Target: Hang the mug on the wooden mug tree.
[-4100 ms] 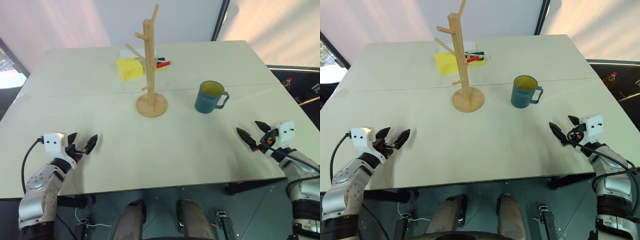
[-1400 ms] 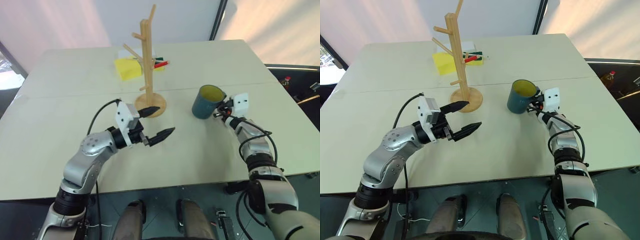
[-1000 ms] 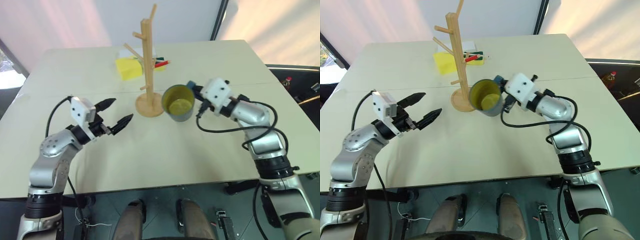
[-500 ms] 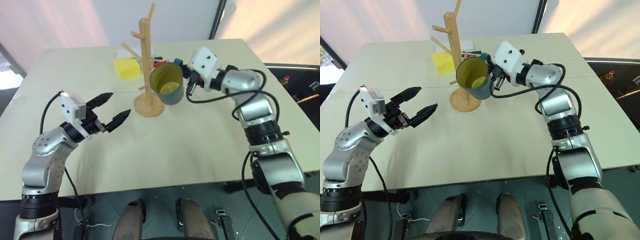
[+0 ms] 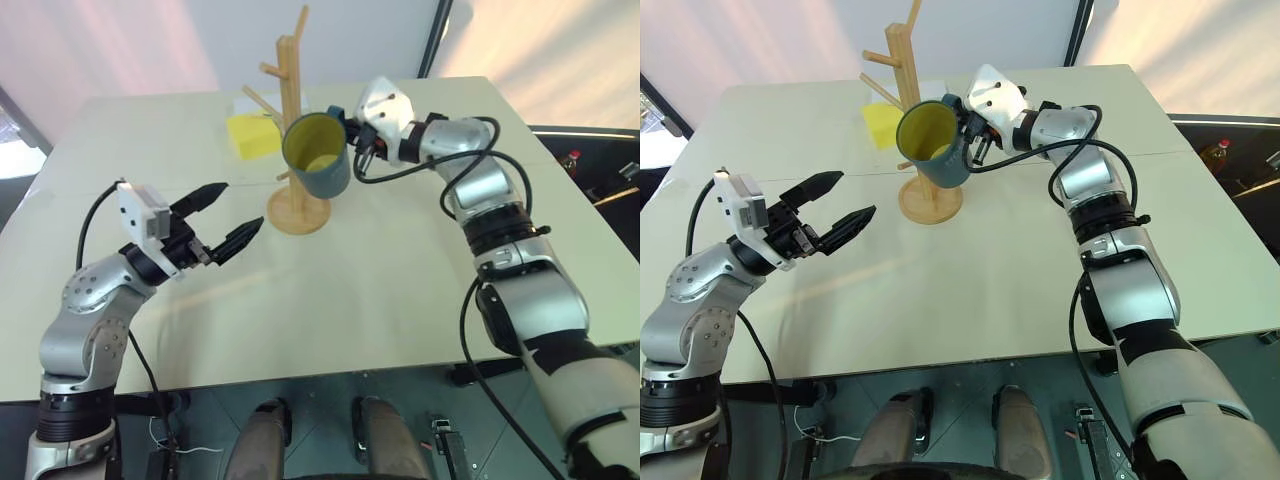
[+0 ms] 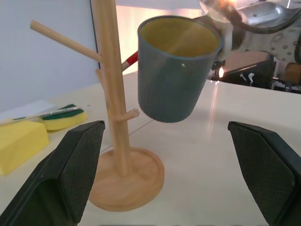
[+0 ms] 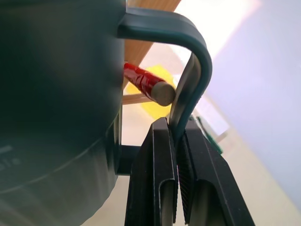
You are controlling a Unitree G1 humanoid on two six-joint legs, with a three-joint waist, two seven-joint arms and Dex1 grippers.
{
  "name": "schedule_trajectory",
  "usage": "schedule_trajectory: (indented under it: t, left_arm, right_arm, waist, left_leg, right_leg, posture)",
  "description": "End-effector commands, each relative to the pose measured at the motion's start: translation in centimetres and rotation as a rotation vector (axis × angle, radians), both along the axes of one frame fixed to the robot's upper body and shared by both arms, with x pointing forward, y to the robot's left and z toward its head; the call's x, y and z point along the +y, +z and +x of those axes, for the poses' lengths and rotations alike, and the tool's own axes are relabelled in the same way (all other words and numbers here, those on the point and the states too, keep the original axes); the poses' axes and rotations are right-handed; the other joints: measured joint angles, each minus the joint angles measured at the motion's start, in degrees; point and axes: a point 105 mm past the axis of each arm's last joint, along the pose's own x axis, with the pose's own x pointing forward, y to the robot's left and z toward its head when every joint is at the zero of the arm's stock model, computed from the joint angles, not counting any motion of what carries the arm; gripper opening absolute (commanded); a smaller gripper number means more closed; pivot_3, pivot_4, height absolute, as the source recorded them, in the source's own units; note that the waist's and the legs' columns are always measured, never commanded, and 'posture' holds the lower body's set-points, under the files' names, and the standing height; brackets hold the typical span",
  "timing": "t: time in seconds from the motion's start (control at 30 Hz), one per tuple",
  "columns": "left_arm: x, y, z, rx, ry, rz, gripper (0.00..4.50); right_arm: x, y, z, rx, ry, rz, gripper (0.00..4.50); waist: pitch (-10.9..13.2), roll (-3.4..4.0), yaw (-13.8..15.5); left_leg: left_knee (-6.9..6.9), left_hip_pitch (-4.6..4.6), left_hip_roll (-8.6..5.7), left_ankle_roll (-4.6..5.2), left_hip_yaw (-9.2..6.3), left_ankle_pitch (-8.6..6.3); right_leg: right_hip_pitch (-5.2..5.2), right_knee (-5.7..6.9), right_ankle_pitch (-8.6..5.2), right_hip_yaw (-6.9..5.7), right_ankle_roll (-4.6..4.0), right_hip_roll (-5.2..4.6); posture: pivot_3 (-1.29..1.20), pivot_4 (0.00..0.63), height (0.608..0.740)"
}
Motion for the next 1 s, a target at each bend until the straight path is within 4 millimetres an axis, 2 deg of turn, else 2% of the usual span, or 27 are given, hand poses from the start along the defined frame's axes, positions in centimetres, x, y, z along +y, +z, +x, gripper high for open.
schedule_trajectory:
  t: [0.03,0.27,0.37,0.53,0.7,0.87,1.0]
  left_arm:
    - [-0.1,1.4,-0.5,-0.058,-0.004,0.007,4.50]
    - [-0.2,1.5,-0.5,-0.063,-0.004,0.007,4.50]
    - [-0.3,1.6,-0.6,-0.065,-0.003,0.006,4.50]
    - [-0.3,1.6,-0.6,-0.066,0.001,0.004,4.50]
    - [0.1,1.5,-0.4,-0.055,0.026,0.000,4.50]
    - [2.1,0.6,0.6,-0.009,0.145,-0.054,4.50]
    - [5.2,-1.7,1.6,0.051,0.337,-0.111,4.50]
  right_arm:
    - [1.0,1.7,0.0,-0.047,0.026,0.000,0.05]
    - [1.4,1.3,0.6,-0.008,0.013,0.013,0.05]
    - [1.4,1.3,0.7,0.000,0.011,0.018,1.00]
    - [0.5,2.2,0.9,-0.043,-0.027,0.032,3.56]
    - [-2.6,3.7,0.9,-0.099,-0.088,0.067,3.56]
    - [-6.6,4.0,0.1,-0.098,-0.140,0.178,3.56]
    - [-10.3,2.2,-1.2,-0.035,-0.181,0.379,3.56]
  waist:
    - [0.0,0.00,0.0]
    - [0.0,0.01,0.0]
    - [0.0,0.01,0.0]
    - [0.0,0.01,0.0]
    - [0.0,0.01,0.2]
    - [0.0,0.00,0.2]
    - [0.0,0.00,0.1]
  left_leg:
    - [-0.01,0.00,0.00,0.00,0.00,0.00]
    - [-0.04,-0.01,0.00,0.00,0.00,0.00]
    - [-0.05,-0.01,0.00,0.00,0.00,0.00]
    - [-0.06,-0.01,0.00,-0.01,0.00,0.00]
    - [-0.06,-0.02,0.00,-0.01,0.00,0.00]
    - [-0.04,-0.04,0.00,-0.01,0.02,0.00]
    - [-0.04,-0.01,0.01,0.00,0.02,0.00]
  right_leg:
    - [0.00,0.00,0.00,0.00,0.00,0.00]
    - [-0.04,0.00,0.01,0.01,0.02,0.00]
    - [-0.05,0.01,0.01,0.01,0.02,0.01]
    - [-0.05,0.01,0.02,0.01,0.04,0.01]
    - [-0.07,0.02,0.02,0.02,0.04,0.01]
    - [-0.06,0.00,0.02,0.03,0.05,0.00]
    - [-0.04,0.04,0.03,0.03,0.06,0.00]
  posture:
    - [0.00,0.150,0.740]
    - [0.00,0.150,0.740]
    - [0.00,0.150,0.740]
    - [0.00,0.150,0.740]
    - [0.00,0.150,0.740]
    - [0.00,0.150,0.740]
    - [0.00,0.150,0.740]
